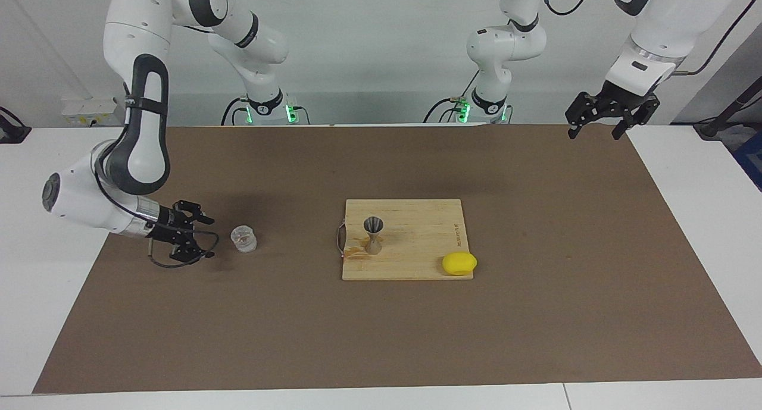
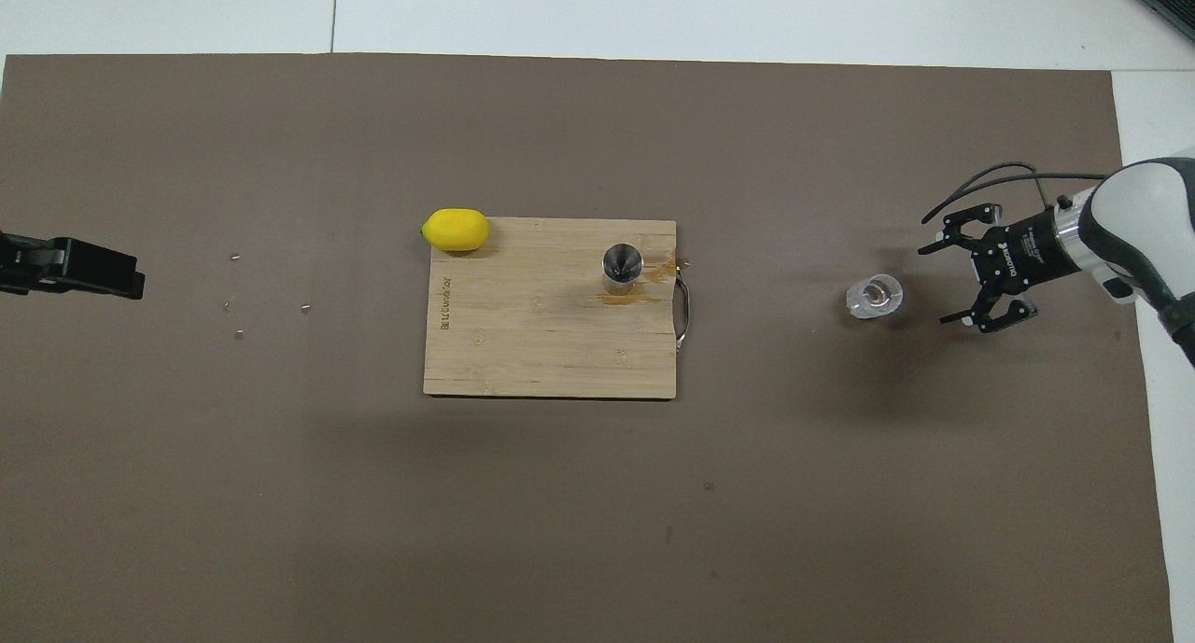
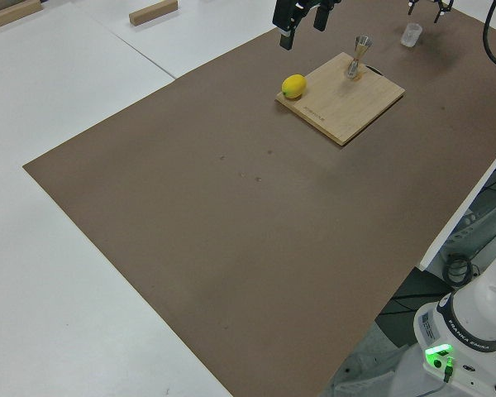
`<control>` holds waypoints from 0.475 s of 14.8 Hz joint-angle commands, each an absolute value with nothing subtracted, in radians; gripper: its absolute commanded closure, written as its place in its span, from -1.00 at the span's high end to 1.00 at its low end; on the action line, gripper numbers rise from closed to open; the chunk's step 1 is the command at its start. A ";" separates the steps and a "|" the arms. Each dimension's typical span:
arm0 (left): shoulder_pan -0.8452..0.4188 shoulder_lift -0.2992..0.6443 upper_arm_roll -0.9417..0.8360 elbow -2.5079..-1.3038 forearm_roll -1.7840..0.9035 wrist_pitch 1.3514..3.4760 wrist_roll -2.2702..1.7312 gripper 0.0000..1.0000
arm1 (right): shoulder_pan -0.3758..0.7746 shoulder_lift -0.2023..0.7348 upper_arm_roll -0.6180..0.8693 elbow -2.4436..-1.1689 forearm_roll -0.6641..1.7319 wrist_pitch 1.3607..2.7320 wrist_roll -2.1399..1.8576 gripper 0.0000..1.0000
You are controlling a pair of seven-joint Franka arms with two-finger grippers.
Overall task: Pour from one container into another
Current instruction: 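Close the right gripper around the clear glass cup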
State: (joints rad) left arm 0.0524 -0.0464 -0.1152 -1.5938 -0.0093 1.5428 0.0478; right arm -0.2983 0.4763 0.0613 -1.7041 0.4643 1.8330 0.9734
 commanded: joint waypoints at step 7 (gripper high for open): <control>0.000 -0.040 -0.060 -1.569 -0.015 1.500 0.064 1.00 | -0.295 0.492 0.074 -1.782 0.566 1.945 0.897 1.00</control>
State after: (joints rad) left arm 0.0227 -0.0464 -0.0807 -1.5921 -0.0093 1.5284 0.0495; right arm -0.2950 0.4912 0.0651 -1.7509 0.5337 1.8979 0.9284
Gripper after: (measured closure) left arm 0.000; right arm 0.000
